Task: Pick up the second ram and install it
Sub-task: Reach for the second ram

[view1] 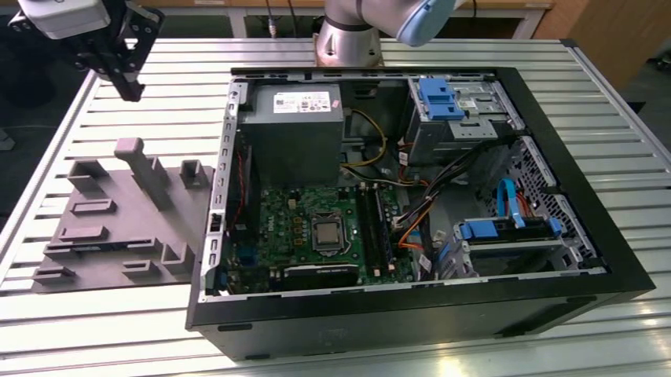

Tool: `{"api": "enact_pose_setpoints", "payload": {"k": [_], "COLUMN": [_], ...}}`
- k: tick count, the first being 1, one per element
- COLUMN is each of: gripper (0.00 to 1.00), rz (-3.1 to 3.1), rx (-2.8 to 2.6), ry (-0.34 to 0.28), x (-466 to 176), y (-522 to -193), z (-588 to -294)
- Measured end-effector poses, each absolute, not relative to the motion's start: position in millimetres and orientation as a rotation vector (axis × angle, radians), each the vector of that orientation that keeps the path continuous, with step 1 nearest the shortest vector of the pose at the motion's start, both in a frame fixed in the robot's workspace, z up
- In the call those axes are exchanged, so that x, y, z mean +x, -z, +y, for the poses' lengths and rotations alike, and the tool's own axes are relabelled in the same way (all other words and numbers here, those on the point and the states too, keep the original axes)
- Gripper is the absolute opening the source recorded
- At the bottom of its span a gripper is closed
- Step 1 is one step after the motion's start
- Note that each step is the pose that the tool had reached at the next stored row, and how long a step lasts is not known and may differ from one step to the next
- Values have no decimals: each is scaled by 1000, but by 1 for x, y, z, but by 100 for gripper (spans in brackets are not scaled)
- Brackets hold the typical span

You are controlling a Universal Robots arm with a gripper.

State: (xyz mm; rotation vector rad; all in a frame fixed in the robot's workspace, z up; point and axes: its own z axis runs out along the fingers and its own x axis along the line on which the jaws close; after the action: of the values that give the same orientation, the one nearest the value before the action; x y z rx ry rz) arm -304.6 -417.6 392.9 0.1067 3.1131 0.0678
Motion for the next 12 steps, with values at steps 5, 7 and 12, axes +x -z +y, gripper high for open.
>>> {"api": "enact_pose_setpoints", "payload": {"k": [5, 7, 12], "gripper": [11, 11, 11], "rz": [3113, 3113, 3113], "rx": [106, 106, 105], "ry": [-68, -68, -68], "x": [-307, -308, -312], "y": [-393, -393, -393], "z": [-418, -418, -420]}}
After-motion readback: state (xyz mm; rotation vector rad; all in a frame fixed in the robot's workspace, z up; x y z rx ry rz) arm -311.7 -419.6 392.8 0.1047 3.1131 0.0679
